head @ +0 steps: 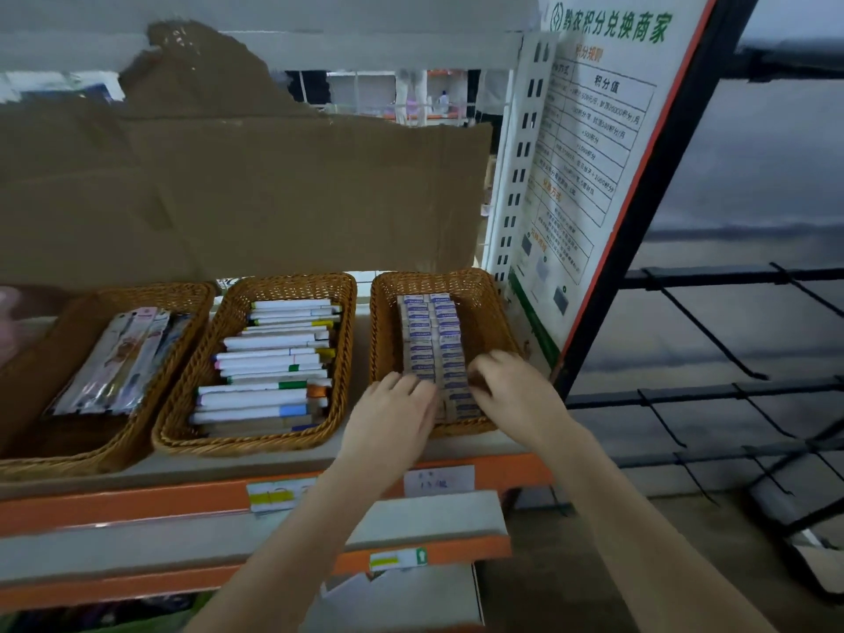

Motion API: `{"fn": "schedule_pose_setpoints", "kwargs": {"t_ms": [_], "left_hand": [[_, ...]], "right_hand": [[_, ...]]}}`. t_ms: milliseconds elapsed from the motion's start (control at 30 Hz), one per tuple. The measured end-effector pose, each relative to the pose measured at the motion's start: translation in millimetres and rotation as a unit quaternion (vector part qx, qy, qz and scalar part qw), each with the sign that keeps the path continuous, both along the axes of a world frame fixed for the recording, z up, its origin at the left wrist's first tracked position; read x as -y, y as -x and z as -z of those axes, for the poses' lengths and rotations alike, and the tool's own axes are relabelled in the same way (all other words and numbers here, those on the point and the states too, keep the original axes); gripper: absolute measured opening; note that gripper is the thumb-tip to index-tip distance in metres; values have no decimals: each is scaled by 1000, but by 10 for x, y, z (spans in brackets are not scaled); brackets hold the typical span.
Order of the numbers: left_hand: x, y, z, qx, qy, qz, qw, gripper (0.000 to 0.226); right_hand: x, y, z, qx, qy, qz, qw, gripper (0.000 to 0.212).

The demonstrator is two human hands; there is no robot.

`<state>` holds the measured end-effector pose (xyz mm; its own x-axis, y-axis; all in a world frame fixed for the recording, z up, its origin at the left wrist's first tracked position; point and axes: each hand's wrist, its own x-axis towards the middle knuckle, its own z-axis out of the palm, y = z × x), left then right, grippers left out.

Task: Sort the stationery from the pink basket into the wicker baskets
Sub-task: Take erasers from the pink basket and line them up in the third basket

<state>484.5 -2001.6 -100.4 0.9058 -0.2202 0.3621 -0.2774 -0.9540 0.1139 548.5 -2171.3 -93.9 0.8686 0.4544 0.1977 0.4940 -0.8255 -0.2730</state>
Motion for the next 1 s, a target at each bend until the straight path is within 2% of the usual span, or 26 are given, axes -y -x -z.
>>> {"fn": "schedule_pose_setpoints", "kwargs": {"t_ms": [133,467,833,1000], "left_hand": [[-51,-102,-82,-36,-61,-41,997,29],[-893,-14,-729,-41,-163,-132,977,35],[-2920,927,-1183,-10,-215,-252,944,34],[-3893,1423,-1252,-7,-184,-281,942,29]], "right_hand": [[31,16,-80,-2,12,-30,999,17],[-707,-1,-661,37,52,-89,994,19],[-2632,494,-994,61,52,-144,986,15],[-3607,861,-1029,79,48,-178,980,19]]}}
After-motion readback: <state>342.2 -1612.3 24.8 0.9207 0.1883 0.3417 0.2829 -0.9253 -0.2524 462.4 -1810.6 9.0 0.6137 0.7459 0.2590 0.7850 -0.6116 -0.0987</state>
